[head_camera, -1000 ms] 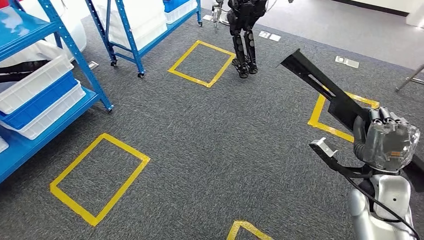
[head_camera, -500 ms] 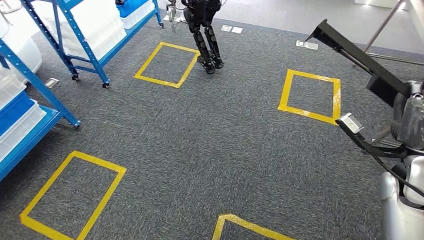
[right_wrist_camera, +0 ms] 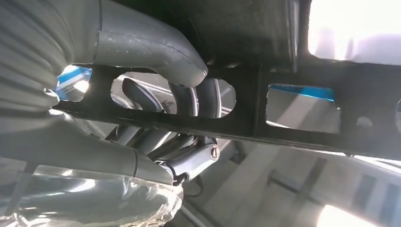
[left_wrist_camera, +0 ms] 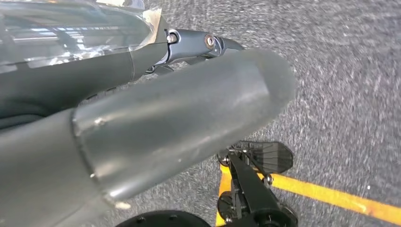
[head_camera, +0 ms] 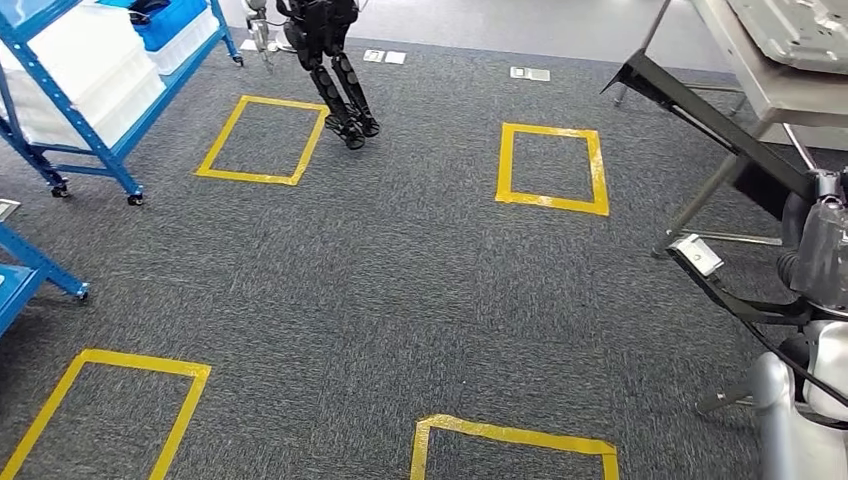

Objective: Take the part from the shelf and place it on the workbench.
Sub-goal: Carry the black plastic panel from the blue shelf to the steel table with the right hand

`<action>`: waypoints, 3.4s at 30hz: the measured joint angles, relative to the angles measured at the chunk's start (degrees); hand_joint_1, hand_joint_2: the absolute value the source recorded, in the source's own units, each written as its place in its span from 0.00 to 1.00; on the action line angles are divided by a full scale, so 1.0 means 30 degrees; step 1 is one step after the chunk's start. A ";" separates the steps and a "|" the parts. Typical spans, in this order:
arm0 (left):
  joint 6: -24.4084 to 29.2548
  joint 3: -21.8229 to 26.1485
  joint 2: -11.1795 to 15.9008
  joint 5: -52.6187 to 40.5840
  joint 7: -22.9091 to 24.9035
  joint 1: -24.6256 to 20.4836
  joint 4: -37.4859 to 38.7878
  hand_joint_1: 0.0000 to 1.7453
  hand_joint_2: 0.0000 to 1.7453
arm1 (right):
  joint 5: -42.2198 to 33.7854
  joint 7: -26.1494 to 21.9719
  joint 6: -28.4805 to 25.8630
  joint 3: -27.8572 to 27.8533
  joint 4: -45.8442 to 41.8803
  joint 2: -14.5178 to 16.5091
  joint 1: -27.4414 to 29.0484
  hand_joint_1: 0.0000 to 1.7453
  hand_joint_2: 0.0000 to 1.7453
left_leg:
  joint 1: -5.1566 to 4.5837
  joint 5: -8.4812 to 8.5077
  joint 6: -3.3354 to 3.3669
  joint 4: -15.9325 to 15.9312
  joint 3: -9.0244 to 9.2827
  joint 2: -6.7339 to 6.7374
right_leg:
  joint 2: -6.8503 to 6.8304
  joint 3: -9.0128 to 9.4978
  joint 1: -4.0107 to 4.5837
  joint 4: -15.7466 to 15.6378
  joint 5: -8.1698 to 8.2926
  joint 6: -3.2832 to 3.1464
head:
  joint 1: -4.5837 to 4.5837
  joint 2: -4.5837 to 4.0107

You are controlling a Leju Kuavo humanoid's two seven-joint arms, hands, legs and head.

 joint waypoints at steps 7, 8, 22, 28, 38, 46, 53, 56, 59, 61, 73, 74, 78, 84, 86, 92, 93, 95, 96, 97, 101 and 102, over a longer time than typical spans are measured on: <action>0.0173 0.0015 0.0109 -0.0073 0.0047 -0.0045 -0.0016 0.00 0.00 | 0.0295 -0.0007 0.0073 0.0020 0.0073 -0.0091 -0.0164 1.00 1.00 | -0.0146 -0.0371 -0.0607 0.0347 0.0016 0.1472 | -0.0939 0.2906 0.0121 -0.4896 0.1461 -0.0038 | -0.0102 0.0000; 0.0241 0.0027 0.0124 -0.0095 0.0077 -0.0059 -0.0024 0.00 0.00 | 0.0417 -0.0009 0.0089 0.0022 0.0144 -0.0148 -0.0250 1.00 1.00 | -0.0067 -0.0474 -0.0704 0.0437 0.0002 0.1381 | -0.0732 0.2883 0.0075 -0.4920 0.1496 -0.0152 | -0.0096 0.0000; 0.0734 0.1151 0.0286 0.0122 0.0235 0.0104 -0.0058 0.00 0.00 | 0.1029 0.2620 -0.0173 0.2448 0.4360 -0.0586 -0.3796 1.00 1.00 | 0.0028 -0.0175 -0.0376 0.0626 -0.0366 -0.2290 | 0.2391 0.2482 0.0092 -0.4977 0.2017 -0.0305 | -0.0133 0.0000; 0.0849 0.1838 0.0219 0.0242 -0.0024 0.0007 -0.0116 0.00 0.00 | 0.1027 0.3260 -0.0541 0.4461 0.6887 -0.0889 -0.6138 1.00 1.00 | 0.0004 0.0354 0.0017 -0.0102 -0.0196 -0.0706 | 0.0283 0.0269 0.0218 -0.1049 0.0408 -0.0349 | 0.0077 0.0000; 0.1414 0.2927 -0.0025 0.0519 -0.0503 -0.0191 -0.0189 0.00 0.00 | 0.1035 0.4665 -0.1056 0.8025 1.1016 -0.0166 -0.9416 1.00 1.00 | -0.0148 -0.0013 -0.0643 0.0163 -0.0229 0.1473 | -0.0869 0.2694 0.0213 -0.5170 0.1909 -0.0165 | -0.0060 0.0000; 0.1340 0.3776 -0.0246 0.0853 -0.1191 -0.0106 -0.0189 0.00 0.00 | 0.1035 0.3486 -0.1502 0.8262 1.2815 0.0807 -1.1062 1.00 1.00 | 0.0163 -0.2874 -0.0976 0.6579 -0.3211 -0.0969 | 0.0864 0.2766 0.0147 -0.5240 0.2018 -0.0851 | -0.0124 0.0000; 0.1596 0.4373 -0.0357 0.0860 -0.1395 -0.0095 -0.0173 0.00 0.00 | 0.1033 0.3600 -0.1985 0.8255 1.4029 0.1179 -1.1722 1.00 1.00 | 0.0212 0.0282 -0.0578 0.0632 -0.0929 -0.2592 | 0.2676 0.2383 0.0308 -0.5080 0.2115 -0.0507 | -0.0042 0.0002; 0.1462 0.4470 -0.0421 0.0730 -0.1322 -0.0166 -0.0171 0.00 0.00 | 0.1027 0.3302 -0.2135 0.8019 1.4284 0.1029 -1.1790 1.00 1.00 | 0.0221 0.0473 -0.0281 0.0306 -0.0788 -0.1788 | 0.1660 0.1616 0.0415 -0.3955 0.1578 -0.0409 | 0.0084 0.0000; 0.1353 0.4583 -0.0430 0.0714 -0.1304 -0.0133 -0.0169 0.00 0.00 | 0.1022 0.3114 -0.2293 0.7788 1.4480 0.0960 -1.1804 1.00 1.00 | 0.0147 0.0472 -0.0111 0.0238 -0.0753 -0.0952 | 0.0254 -0.0229 0.0420 -0.0326 0.0231 -0.0494 | 0.0188 0.0000; 0.1324 0.4672 -0.0432 0.0714 -0.1297 -0.0131 -0.0168 0.00 0.00 | 0.1020 0.3084 -0.2335 0.7714 1.4619 0.0929 -1.1729 1.00 1.00 | 0.0121 0.0429 -0.0115 0.0249 -0.0757 -0.0392 | 0.0051 -0.0557 0.0343 0.0334 0.0219 -0.0287 | 0.0195 0.0000; 0.0089 0.4759 -0.0464 0.0510 -0.1375 -0.0118 -0.0155 0.00 0.00 | 0.0535 0.2084 -0.2539 0.6894 1.5373 0.0342 -1.1998 1.00 1.00 | 0.0223 -0.1899 -0.1041 0.3617 -0.1948 -0.0586 | -0.0068 0.2231 0.0140 -0.5010 0.2236 -0.0736 | 0.0124 0.0000; 0.0087 0.4765 -0.0464 0.0510 -0.1377 -0.0089 -0.0153 0.00 0.00 | 0.0534 0.2080 -0.2541 0.6892 1.5433 0.0361 -1.1974 1.00 1.00 | 0.0232 -0.2440 -0.1066 0.4913 -0.2561 -0.0791 | 0.0164 0.2230 0.0189 -0.5005 0.2253 -0.0805 | 0.0119 0.0000; -0.0038 0.4772 -0.0461 0.0499 -0.1390 -0.0069 -0.0153 0.00 0.00 | 0.0521 0.2033 -0.2559 0.6879 1.5657 0.0379 -1.1891 1.00 1.00 | 0.0239 -0.1362 -0.0881 0.4365 -0.2449 -0.1151 | 0.1180 0.2233 0.0274 -0.4958 0.2289 -0.0840 | 0.0115 0.0000; -0.0280 0.4786 -0.0421 0.0488 -0.1504 -0.0116 -0.0151 0.00 0.00 | 0.0177 0.1802 -0.3038 0.6688 1.6012 0.0266 -1.1856 1.00 1.00 | 0.0148 0.0064 -0.0457 0.0680 -0.0684 -0.1827 | 0.2305 0.1950 0.0267 -0.4952 0.2527 -0.0418 | 0.0133 0.0000; -0.0324 0.4792 -0.0433 0.0488 -0.1550 -0.0169 -0.0151 0.00 0.00 | -0.0318 0.1387 -0.3255 0.6524 1.6233 0.0208 -1.1885 1.00 1.00 | 0.0190 0.0300 -0.0245 0.0344 -0.0583 -0.1389 | 0.1607 0.1555 0.0355 -0.4462 0.2245 -0.0337 | 0.0203 0.0000; -0.0250 0.5025 -0.0446 0.0523 -0.1510 -0.0072 -0.0139 0.00 0.00 | -0.6977 -0.2689 -0.3326 0.5797 1.6455 0.0946 -1.1618 1.00 1.00 | 0.0226 0.0421 -0.0131 0.0188 -0.0628 -0.0287 | 0.0016 -0.0180 0.0135 -0.0122 0.0477 -0.0067 | 0.0372 0.0000; -0.0171 0.5120 -0.0457 0.0536 -0.1512 -0.0077 -0.0135 0.00 0.00 | -0.9262 -0.3710 -0.2998 0.5523 1.6367 0.1172 -1.1513 1.00 1.00 | 0.0245 0.0402 -0.0187 0.0215 -0.0627 -0.0180 | -0.0086 0.0503 0.0030 -0.1197 0.0860 0.0143 | 0.0368 0.0000; 0.0103 0.5273 -0.0464 0.0546 -0.1519 -0.0094 -0.0135 0.00 0.00 | -1.3253 -0.5060 -0.2104 0.5158 1.6106 0.1563 -1.1333 1.00 1.00 | 0.0216 0.0320 -0.0402 0.0338 -0.0653 -0.0050 | -0.0379 0.2057 -0.0063 -0.3806 0.1491 0.0382 | 0.0393 0.0000; 0.0279 0.5342 -0.0459 0.0546 -0.1523 -0.0094 -0.0136 0.00 0.00 | -1.4625 -0.5427 -0.1709 0.5094 1.5932 0.1702 -1.1193 1.00 1.00 | 0.0166 0.0279 -0.0531 0.0394 -0.0673 -0.0011 | -0.0458 0.2527 -0.0049 -0.4609 0.1637 0.0361 | 0.0388 0.0000; 0.0428 0.5413 -0.0450 0.0546 -0.1521 -0.0092 -0.0136 0.00 0.00 | -1.5478 -0.5663 -0.1476 0.5082 1.5760 0.1803 -1.0995 1.00 1.00 | 0.0115 0.0229 -0.0624 0.0460 -0.0704 0.0009 | -0.0477 0.2728 -0.0070 -0.4949 0.1666 0.0272 | 0.0366 0.0000; 0.0740 0.5678 -0.0453 0.0473 -0.1494 -0.0074 -0.0131 0.00 0.00 | -1.6614 -0.5993 -0.1098 0.5109 1.5037 0.2020 -1.0175 1.00 1.00 | 0.0197 0.0363 -0.0211 0.0440 -0.0767 -0.0001 | -0.0376 0.2736 -0.0007 -0.4967 0.1744 0.0090 | 0.0237 0.0000; 0.0791 0.5710 -0.0459 0.0446 -0.1488 -0.0074 -0.0131 0.00 0.00 | -1.6783 -0.5996 -0.0998 0.5115 1.4880 0.2031 -1.0067 1.00 1.00 | 0.0236 0.0371 -0.0210 0.0410 -0.0758 -0.0003 | -0.0374 0.2731 0.0037 -0.4967 0.1740 0.0079 | 0.0231 0.0000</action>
